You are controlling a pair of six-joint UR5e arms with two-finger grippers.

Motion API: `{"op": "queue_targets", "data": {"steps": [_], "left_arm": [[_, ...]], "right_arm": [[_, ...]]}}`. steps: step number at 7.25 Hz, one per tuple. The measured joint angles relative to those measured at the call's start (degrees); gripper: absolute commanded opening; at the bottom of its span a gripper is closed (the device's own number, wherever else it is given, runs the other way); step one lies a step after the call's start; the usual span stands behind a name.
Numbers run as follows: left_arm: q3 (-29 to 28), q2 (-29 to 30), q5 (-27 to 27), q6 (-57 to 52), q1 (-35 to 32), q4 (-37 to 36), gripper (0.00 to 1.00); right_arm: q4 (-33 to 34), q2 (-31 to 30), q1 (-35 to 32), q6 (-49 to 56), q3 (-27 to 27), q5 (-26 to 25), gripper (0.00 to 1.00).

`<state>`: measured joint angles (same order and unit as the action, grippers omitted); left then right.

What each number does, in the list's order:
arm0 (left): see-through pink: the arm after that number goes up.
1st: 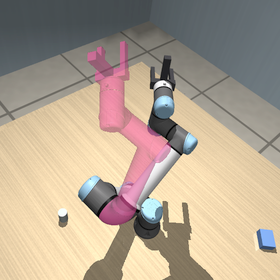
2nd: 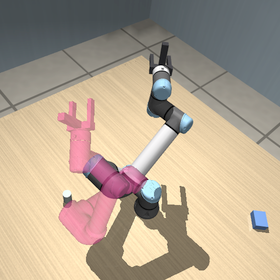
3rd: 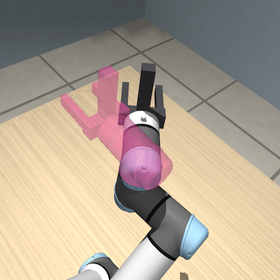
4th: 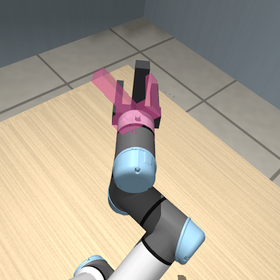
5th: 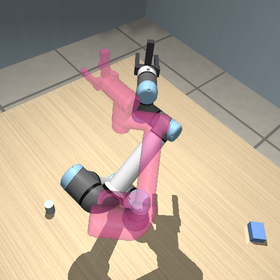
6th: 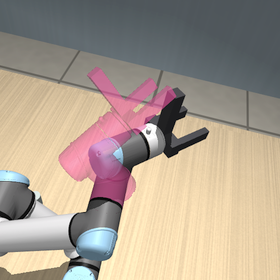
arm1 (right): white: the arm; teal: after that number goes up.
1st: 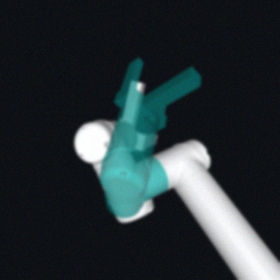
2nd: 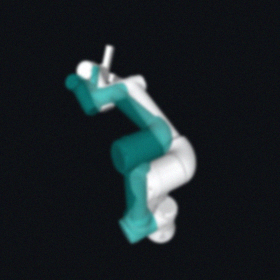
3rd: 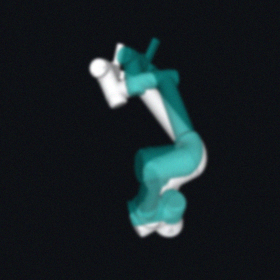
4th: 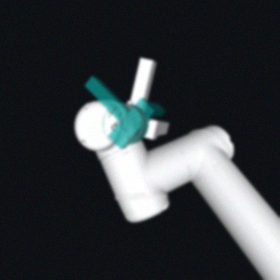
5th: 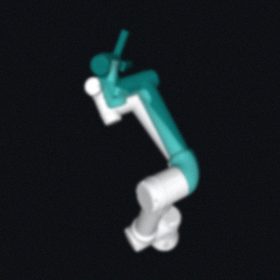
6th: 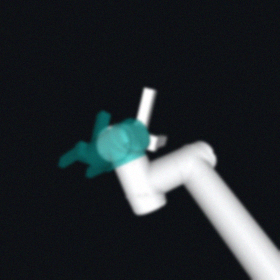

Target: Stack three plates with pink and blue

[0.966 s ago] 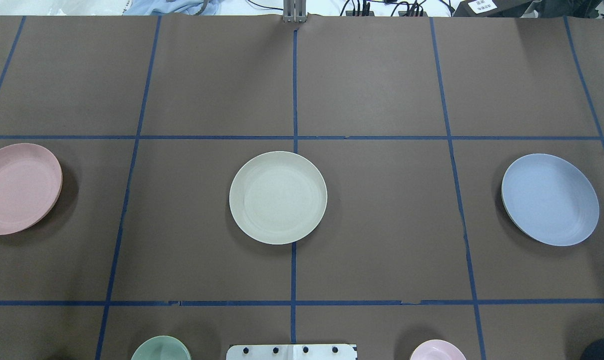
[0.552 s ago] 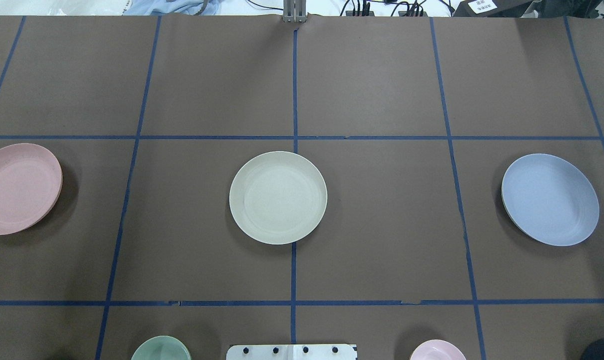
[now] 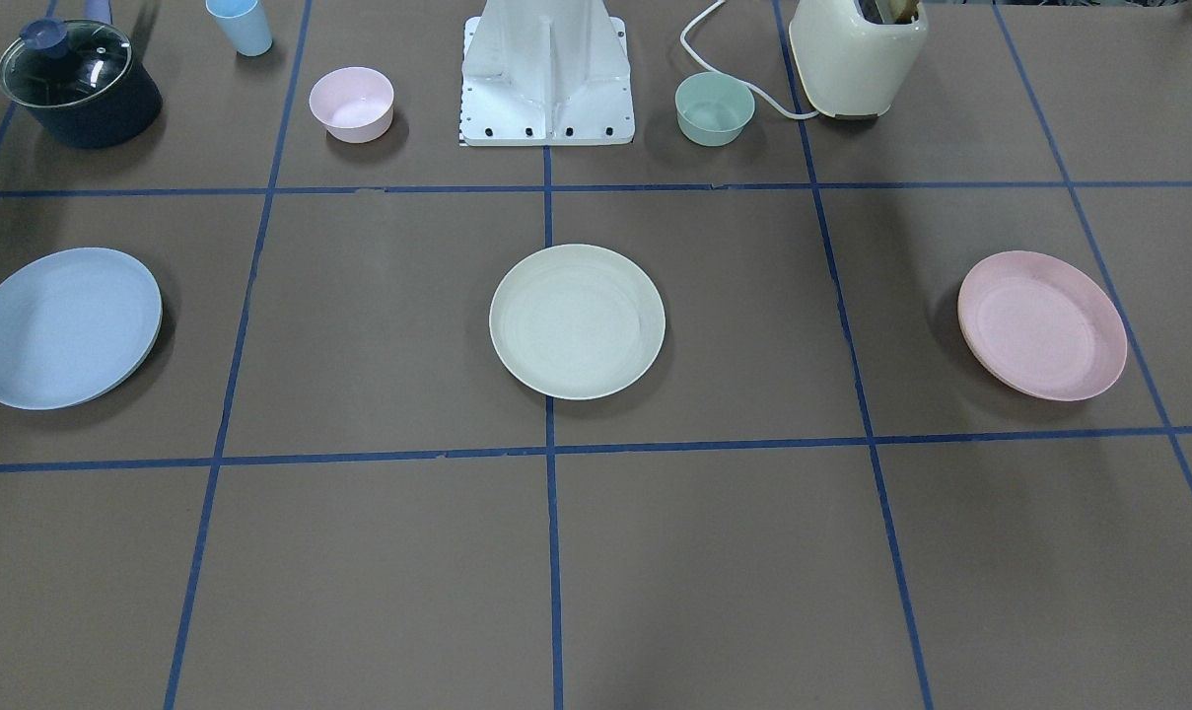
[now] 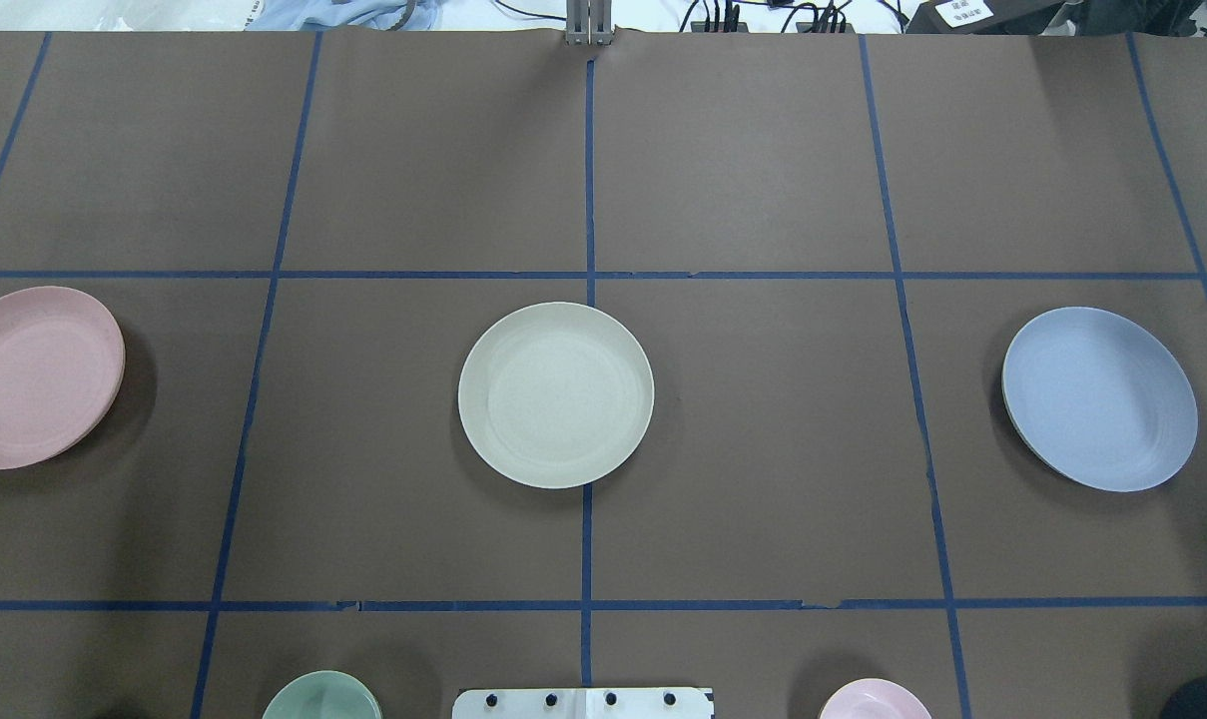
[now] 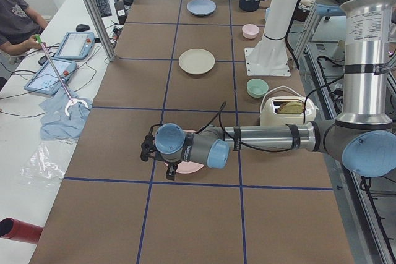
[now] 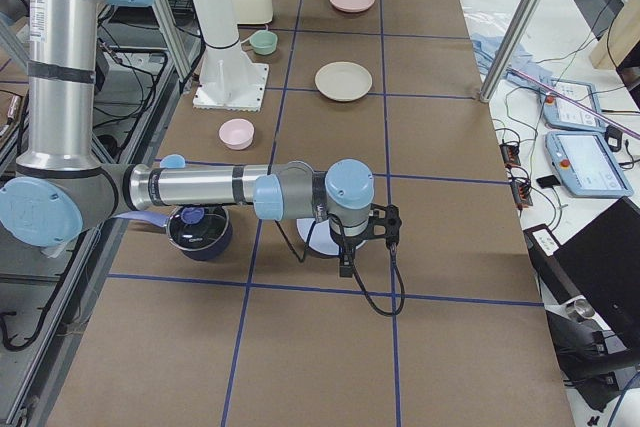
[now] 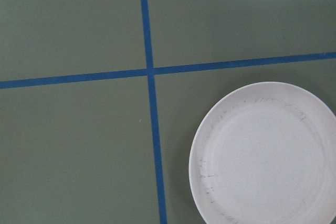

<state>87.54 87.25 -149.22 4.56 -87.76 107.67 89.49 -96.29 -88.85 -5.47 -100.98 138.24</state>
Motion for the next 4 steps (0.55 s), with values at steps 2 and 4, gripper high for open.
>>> {"op": "queue_targets", "data": {"steps": [2,4], "left_arm": [[-7.64,2.26,-0.61,1.29,2.33,8.35,1.0],[-12.06,2.54,2.66,10.44,5.45,17.89,1.0]], "right_arm": [[-0.26,-0.15,0.38,0.02,1.05,-0.02,1.0],[-1.63,-0.37,0.47,0.04,2.21,0.06,1.0]]}}
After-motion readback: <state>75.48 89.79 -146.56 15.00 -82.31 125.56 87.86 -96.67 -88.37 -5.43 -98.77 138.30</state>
